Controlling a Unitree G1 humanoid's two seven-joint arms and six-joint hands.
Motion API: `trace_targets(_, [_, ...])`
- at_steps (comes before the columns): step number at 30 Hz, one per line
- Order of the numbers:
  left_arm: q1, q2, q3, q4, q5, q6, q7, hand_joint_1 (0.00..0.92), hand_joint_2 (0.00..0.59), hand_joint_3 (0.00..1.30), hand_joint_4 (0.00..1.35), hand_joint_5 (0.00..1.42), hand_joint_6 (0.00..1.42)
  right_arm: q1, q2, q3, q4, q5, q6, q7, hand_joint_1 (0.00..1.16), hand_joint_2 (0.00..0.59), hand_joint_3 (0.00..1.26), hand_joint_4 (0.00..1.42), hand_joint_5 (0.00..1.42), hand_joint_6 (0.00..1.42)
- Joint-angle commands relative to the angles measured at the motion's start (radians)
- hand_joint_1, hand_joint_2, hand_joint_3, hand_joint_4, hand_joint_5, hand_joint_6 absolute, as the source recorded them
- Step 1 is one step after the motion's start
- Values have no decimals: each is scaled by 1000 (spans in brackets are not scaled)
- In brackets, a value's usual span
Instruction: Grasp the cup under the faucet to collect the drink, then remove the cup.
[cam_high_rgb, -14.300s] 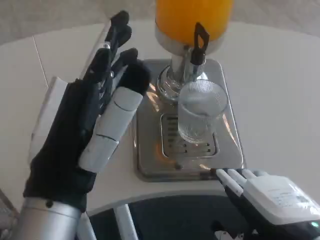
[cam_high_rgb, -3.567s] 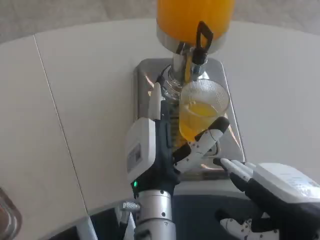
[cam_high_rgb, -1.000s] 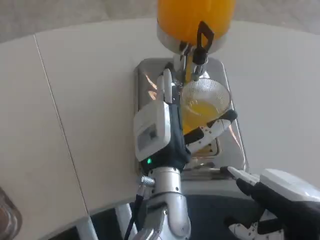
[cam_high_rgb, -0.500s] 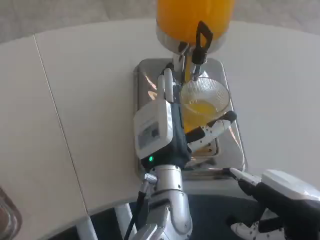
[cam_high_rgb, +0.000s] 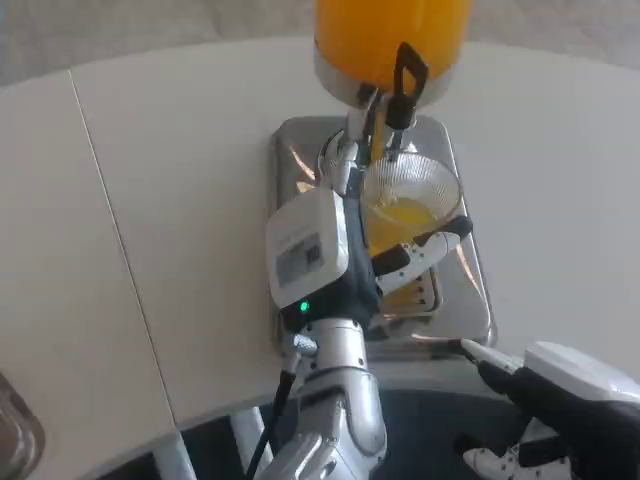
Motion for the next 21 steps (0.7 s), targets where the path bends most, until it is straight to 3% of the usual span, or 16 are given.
trace_targets(1, [3, -147, 4, 31, -39, 2, 15, 420, 78, 334, 388, 819, 1263, 3, -13, -6, 21, 15, 10, -7, 700, 506, 0, 0, 0, 0])
trace_targets(9, [13, -149, 11, 34, -73, -36, 70, 467, 78, 499, 567, 971, 1412, -4, -23, -3, 36, 26, 9, -7, 705, 504, 0, 0, 0, 0])
trace_targets(21, [24, -141, 21, 27, -102, -69, 129, 513, 43, 808, 902, 1192, 1424, -19, -32, 13, 61, 33, 7, -8, 716, 494, 0, 0, 0, 0])
